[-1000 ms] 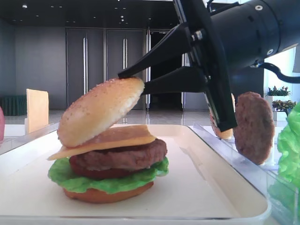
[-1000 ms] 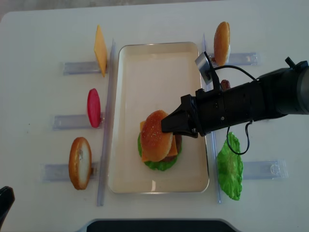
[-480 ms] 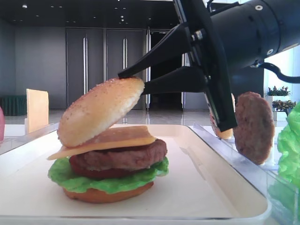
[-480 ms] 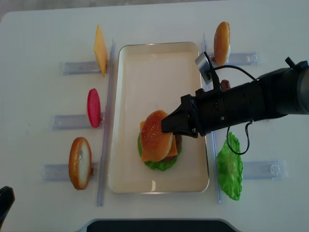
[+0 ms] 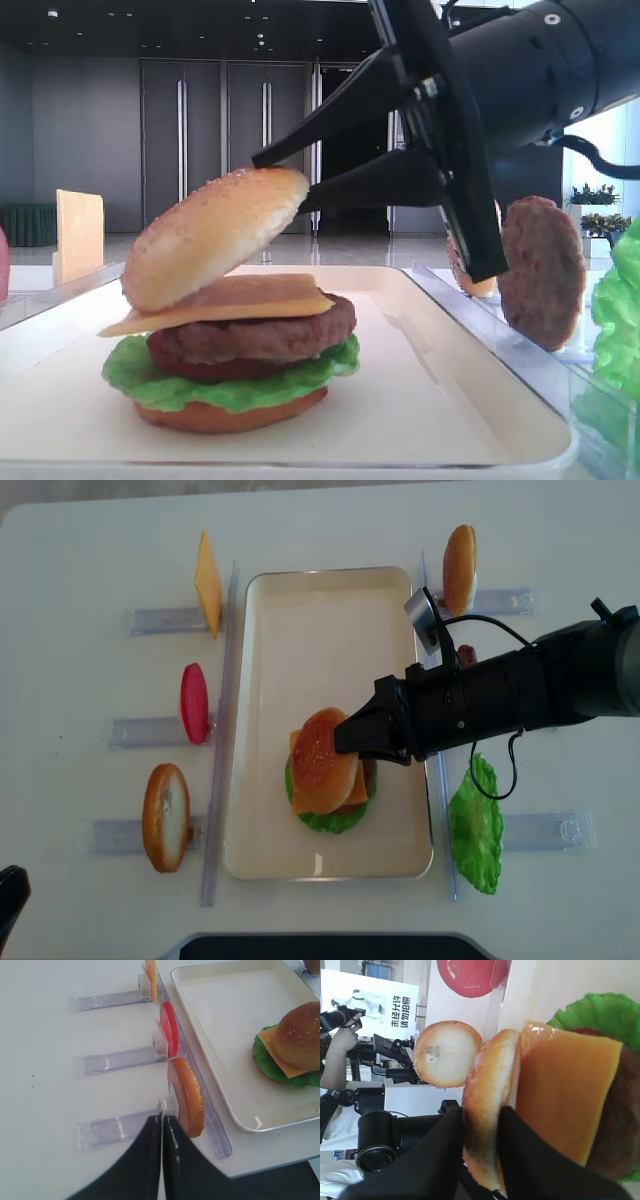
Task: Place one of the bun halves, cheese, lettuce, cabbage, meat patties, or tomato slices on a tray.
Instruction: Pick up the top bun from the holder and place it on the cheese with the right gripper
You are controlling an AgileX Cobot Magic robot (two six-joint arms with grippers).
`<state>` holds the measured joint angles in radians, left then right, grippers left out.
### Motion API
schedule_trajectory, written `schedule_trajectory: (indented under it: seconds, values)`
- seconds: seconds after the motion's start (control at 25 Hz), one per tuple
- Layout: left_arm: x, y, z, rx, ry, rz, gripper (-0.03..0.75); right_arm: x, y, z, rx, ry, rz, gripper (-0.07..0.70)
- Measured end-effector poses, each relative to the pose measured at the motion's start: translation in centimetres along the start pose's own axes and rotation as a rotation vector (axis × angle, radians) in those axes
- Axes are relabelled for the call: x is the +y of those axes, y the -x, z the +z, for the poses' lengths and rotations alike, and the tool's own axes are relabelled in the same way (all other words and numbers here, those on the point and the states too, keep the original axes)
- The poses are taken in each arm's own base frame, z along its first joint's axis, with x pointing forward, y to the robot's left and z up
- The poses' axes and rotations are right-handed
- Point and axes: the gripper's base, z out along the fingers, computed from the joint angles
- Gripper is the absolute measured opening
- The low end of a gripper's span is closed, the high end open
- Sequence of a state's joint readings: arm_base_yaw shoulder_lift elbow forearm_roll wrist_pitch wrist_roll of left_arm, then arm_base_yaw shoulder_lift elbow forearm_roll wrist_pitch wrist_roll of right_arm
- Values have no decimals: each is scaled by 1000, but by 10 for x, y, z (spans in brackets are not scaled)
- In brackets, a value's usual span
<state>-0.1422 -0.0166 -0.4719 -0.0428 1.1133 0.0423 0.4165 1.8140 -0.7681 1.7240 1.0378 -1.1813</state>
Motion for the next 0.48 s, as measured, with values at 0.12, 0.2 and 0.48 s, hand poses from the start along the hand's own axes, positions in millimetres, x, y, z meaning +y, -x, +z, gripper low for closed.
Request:
schedule_trajectory:
  seconds: [0.12, 0.2, 0.48]
  values:
    - [0, 0, 0, 0, 0, 0, -1, -1, 0, 0, -3, -9, 2, 272]
    - [0, 0, 0, 0, 0, 0, -1, -1, 0, 0, -4, -11, 10, 319]
    - [0, 0, 0, 0, 0, 0, -1, -2, 1, 0, -10, -25, 42, 513]
